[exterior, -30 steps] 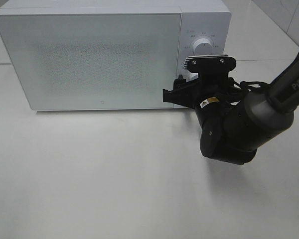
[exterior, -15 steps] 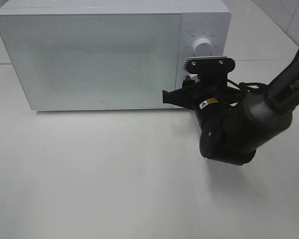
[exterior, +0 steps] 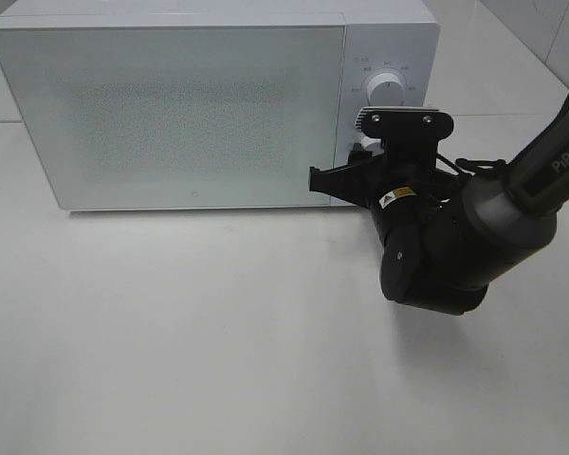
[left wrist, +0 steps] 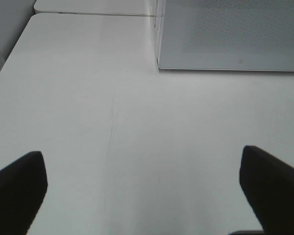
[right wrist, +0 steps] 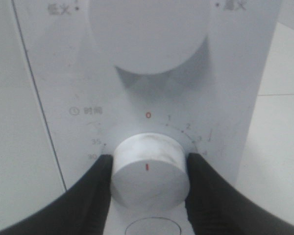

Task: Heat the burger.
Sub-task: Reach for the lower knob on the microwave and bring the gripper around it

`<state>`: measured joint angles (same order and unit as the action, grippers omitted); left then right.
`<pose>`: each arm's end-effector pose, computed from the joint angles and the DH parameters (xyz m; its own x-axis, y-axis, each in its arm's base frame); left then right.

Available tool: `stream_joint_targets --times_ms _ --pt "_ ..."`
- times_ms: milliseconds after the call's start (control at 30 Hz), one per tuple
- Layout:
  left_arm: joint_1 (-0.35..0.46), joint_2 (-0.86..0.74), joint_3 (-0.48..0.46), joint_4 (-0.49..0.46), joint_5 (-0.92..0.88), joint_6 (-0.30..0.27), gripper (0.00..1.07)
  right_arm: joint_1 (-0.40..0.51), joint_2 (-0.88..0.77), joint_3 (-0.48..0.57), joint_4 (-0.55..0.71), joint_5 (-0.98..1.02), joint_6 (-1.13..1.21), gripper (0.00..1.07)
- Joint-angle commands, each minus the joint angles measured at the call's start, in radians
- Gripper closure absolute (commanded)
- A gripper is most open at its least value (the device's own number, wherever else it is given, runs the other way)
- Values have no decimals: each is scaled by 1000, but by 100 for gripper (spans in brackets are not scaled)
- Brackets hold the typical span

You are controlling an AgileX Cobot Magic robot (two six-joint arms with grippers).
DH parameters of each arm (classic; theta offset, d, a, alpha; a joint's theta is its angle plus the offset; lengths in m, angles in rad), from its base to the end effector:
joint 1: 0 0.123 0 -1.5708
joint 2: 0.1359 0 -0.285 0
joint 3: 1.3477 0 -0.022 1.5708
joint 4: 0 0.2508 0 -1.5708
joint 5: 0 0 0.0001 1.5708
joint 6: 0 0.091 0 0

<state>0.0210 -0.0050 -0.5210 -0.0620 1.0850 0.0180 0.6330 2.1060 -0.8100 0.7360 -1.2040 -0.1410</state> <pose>-0.0091 -0.0052 0.2812 -0.4540 -0.0205 -0.8908 0.0229 0.9991 -0.0346 0.3216 0.1653 0.1111 -0.0851 0.1040 -0.9909 0.0563 0.9934 0.0995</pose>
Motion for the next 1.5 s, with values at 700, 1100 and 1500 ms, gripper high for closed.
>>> stream_joint_targets --times_ms 700,1100,1500 --pt "3 -22 5 0 -13 -6 7 -11 -1 -13 -131 -37 1589 107" --pt "3 -22 5 0 -13 -6 7 -11 -1 -13 -131 -10 1718 107" --pt "3 -22 5 0 -13 -6 7 -11 -1 -13 -60 -35 1609 99"
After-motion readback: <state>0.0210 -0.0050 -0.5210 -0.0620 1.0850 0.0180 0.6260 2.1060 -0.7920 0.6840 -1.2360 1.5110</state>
